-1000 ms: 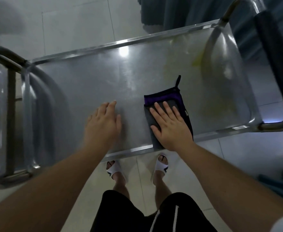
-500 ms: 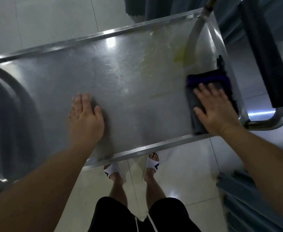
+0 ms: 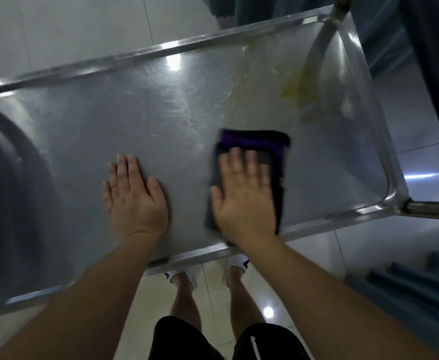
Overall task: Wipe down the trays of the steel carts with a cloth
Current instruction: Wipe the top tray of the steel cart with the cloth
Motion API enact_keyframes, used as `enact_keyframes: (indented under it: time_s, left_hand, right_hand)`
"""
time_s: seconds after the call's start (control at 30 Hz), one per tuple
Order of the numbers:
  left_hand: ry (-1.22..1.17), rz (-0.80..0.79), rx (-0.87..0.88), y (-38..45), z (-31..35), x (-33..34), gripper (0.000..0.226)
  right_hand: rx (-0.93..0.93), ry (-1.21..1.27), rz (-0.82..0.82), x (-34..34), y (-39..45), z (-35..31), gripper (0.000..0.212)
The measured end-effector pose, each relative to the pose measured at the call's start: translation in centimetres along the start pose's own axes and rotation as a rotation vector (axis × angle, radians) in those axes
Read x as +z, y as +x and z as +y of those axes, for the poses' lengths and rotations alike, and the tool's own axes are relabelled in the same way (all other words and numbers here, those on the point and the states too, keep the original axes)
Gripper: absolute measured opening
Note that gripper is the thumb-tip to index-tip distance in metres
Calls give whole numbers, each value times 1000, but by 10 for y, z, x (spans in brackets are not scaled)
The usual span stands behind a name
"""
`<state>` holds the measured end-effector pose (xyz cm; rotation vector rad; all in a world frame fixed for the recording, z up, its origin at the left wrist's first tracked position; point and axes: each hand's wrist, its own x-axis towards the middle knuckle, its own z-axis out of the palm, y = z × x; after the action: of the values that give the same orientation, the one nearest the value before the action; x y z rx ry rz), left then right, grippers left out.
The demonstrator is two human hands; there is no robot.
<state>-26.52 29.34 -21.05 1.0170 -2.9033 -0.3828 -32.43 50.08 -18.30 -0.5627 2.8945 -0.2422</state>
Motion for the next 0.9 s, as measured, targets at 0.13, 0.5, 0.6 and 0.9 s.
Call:
enact_keyframes:
  time_s: [0.13, 0.5, 0.6, 0.9]
  left_hand:
    - [-16, 0, 3, -1, 2, -2, 66]
    - [8, -26, 25, -2, 3, -4, 72]
    - [31, -14, 31, -2, 0, 0, 71]
    - [57, -23, 33, -1, -6, 6, 71]
  right_hand:
    - [-704, -140, -175, 1, 44, -23, 69]
    - [-85, -171, -93, -70, 108, 200, 72]
    - [119, -124, -27, -74, 98, 223, 69]
    - [533, 26, 98, -32, 106, 43, 74]
